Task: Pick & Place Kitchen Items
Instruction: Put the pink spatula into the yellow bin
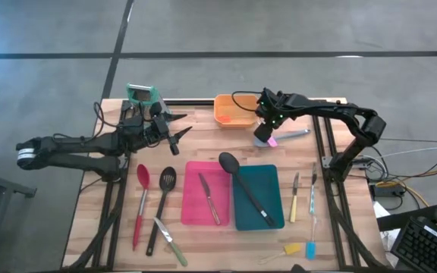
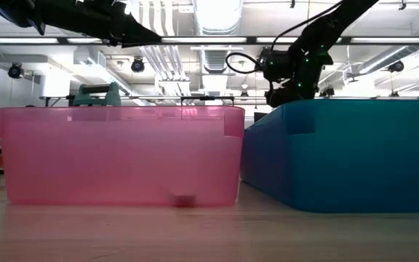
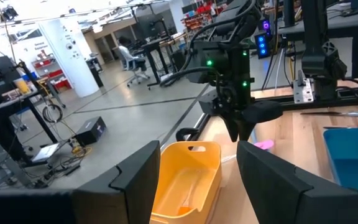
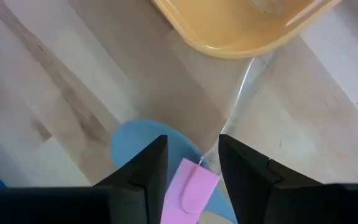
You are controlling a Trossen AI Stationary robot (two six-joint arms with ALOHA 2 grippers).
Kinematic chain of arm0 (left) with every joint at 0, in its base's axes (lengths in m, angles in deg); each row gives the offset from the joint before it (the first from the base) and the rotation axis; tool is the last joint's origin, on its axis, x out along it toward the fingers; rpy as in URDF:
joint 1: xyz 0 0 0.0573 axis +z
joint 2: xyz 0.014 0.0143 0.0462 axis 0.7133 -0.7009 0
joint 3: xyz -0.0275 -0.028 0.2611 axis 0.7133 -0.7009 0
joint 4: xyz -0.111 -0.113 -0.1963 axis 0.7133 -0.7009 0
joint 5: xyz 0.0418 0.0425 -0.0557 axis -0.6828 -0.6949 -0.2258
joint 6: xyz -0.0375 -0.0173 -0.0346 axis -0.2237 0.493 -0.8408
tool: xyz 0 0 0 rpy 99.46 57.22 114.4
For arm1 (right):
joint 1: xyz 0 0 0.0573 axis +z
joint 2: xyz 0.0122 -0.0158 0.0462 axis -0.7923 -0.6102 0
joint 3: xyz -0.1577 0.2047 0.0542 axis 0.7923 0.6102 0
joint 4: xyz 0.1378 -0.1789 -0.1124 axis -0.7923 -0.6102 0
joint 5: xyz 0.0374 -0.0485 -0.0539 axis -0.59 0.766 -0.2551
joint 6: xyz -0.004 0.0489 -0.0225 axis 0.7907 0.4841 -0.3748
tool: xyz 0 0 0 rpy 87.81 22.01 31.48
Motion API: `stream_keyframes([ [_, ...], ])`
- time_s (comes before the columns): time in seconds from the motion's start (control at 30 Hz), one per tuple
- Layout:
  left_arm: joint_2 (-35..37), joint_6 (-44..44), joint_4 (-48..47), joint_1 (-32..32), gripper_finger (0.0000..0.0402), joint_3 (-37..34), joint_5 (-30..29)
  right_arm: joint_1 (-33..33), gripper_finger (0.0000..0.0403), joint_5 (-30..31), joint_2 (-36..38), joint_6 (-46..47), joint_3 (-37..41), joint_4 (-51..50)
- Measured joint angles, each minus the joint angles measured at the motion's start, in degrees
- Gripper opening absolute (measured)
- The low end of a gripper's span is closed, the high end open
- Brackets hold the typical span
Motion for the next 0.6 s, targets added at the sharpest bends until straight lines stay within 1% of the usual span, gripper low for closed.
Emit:
stream_keyframes([
  [0.1, 0.0, -0.6, 0.0, 0.0, 0.0218, 0.0, 0.0, 0.0, 0.0143, 0.0, 0.0, 0.3, 0.0, -0.1],
  [0.23, 0.0, -0.8, 0.0, 0.0, 0.0218, 0.0, 0.0, -0.1, 0.017, 1.6, 0.0, 0.7, 0.0, -0.1],
  [0.4, 0.0, -0.8, 0.0, 0.0, 0.0218, 0.0, 0.0, -0.3, 0.02, 1.7, 0.0, 2.1, 0.3, 0.0],
  [0.5, 0.0, -0.8, 0.0, 0.0, 0.0218, 0.0, 0.0, -0.3, 0.0207, 1.7, 0.0, 3.3, 0.9, 0.1],
  [0.6, 0.0, -0.8, 0.0, 0.0, 0.0218, 0.0, 0.0, -0.3, 0.0206, 1.8, -0.1, 3.6, 1.7, 0.1],
])
